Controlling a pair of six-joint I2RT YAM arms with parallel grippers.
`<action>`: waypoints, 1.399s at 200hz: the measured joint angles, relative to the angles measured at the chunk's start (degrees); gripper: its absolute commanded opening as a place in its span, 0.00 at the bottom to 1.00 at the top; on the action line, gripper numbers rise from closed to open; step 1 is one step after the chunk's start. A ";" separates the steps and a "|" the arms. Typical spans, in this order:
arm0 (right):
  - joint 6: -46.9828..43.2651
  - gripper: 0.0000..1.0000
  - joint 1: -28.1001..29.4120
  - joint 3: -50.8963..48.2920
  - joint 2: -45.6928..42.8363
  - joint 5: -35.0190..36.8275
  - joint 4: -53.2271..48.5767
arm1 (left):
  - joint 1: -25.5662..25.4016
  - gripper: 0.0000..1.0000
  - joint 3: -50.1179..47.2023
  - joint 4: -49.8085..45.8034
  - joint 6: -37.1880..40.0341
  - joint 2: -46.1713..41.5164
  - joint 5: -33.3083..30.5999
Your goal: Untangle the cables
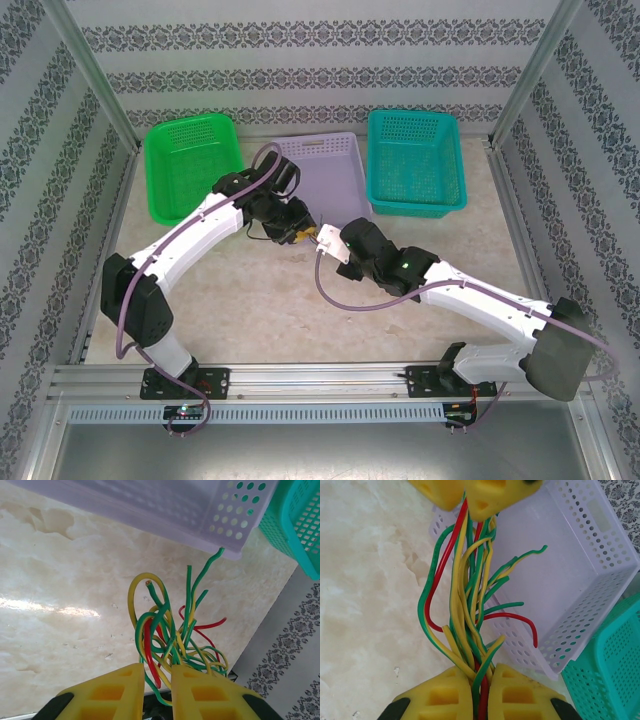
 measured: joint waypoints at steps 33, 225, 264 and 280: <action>0.00 0.00 0.00 0.28 0.04 -0.02 -0.07 | -0.24 0.10 0.04 0.02 0.02 0.81 -0.04; 4.59 0.00 -5.84 -3.54 -1.51 -7.96 0.61 | 6.51 0.00 -6.88 2.47 -2.64 -11.56 -0.28; 5.46 0.00 -6.19 -4.24 -1.51 -7.34 -2.03 | 9.62 0.00 -7.67 2.38 -2.27 -13.38 -0.26; 5.51 0.00 -6.19 -4.24 -1.57 -7.37 -2.21 | 10.73 0.15 -7.69 2.38 -1.99 -13.42 -0.04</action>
